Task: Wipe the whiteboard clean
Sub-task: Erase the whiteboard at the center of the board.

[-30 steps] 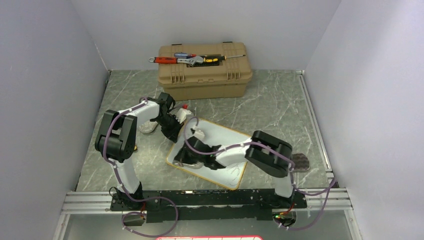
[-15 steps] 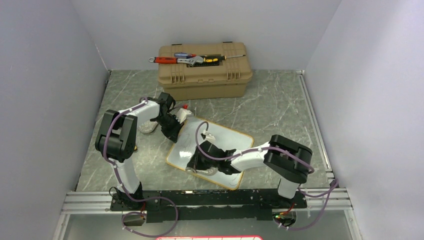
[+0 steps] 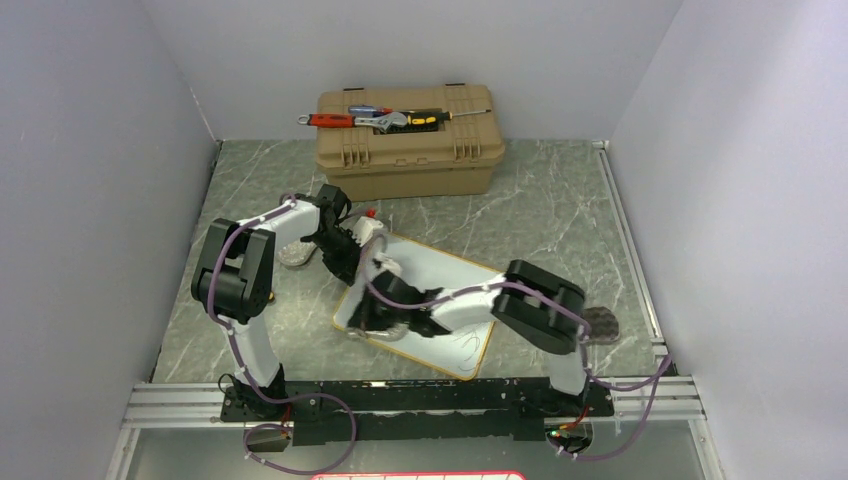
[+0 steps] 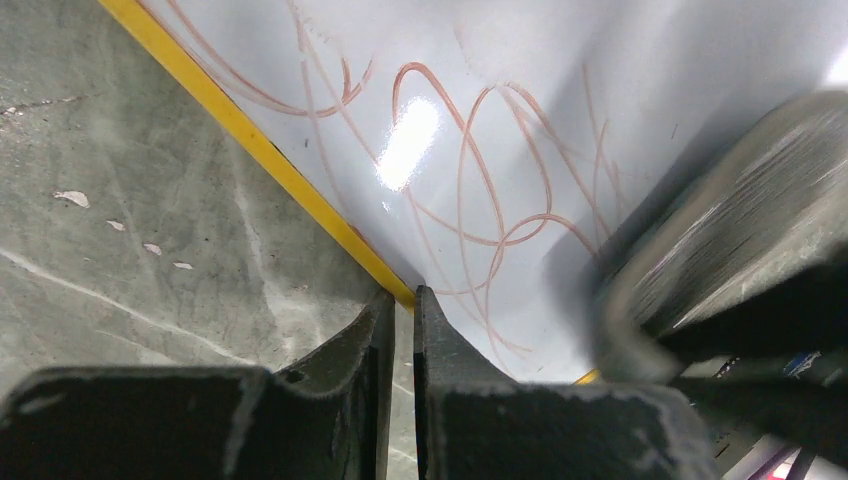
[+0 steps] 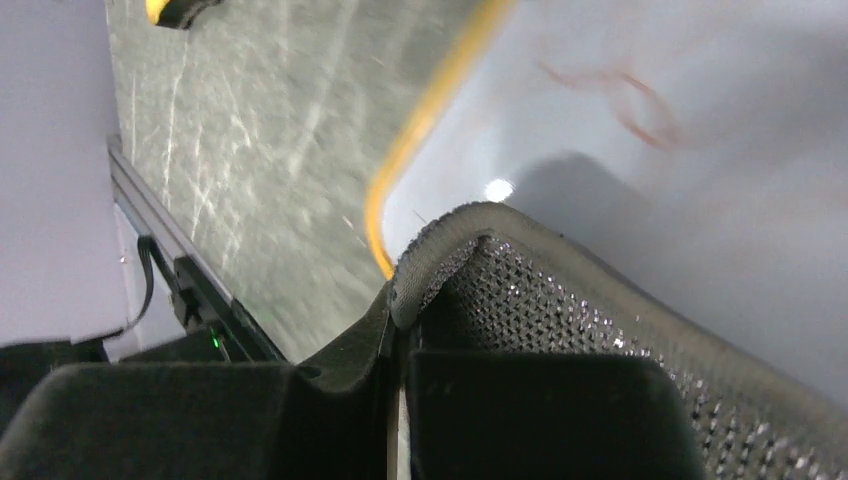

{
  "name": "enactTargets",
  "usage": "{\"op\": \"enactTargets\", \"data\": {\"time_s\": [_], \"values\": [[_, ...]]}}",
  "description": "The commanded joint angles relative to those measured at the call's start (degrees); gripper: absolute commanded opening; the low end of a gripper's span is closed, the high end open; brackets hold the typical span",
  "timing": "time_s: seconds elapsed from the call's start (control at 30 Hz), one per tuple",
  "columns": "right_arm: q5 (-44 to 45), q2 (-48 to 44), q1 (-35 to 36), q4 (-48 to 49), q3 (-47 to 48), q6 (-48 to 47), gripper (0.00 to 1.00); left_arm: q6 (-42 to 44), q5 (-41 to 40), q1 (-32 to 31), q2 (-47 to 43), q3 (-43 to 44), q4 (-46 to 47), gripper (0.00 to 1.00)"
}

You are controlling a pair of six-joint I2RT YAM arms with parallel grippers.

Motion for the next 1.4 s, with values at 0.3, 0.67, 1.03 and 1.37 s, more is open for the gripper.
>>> {"op": "enactTargets", "data": {"time_s": [0.3, 0.67, 1.03, 1.37], "values": [[-3.1, -5.3, -10.5, 0.6, -28.3, 8.3, 0.0, 2.3, 0.0, -2.1, 4.1, -3.9, -1.4, 0.03], [-2.6, 3.6, -14.5, -5.3, -12.9, 6.5, 0.0, 2.2, -0.6, -2.1, 4.0, -4.2, -1.5, 0.03], [0.0, -5.1, -22.4, -1.6, -28.1, 6.1, 0.0, 2.3, -0.4, -1.9, 4.1, -4.6, -1.3, 0.03], [-5.1, 4.8, -16.2, -2.8, -15.5, 6.6, 0.0, 2.2, -0.5, -1.9, 4.0, -4.1, -1.5, 0.03]]}}
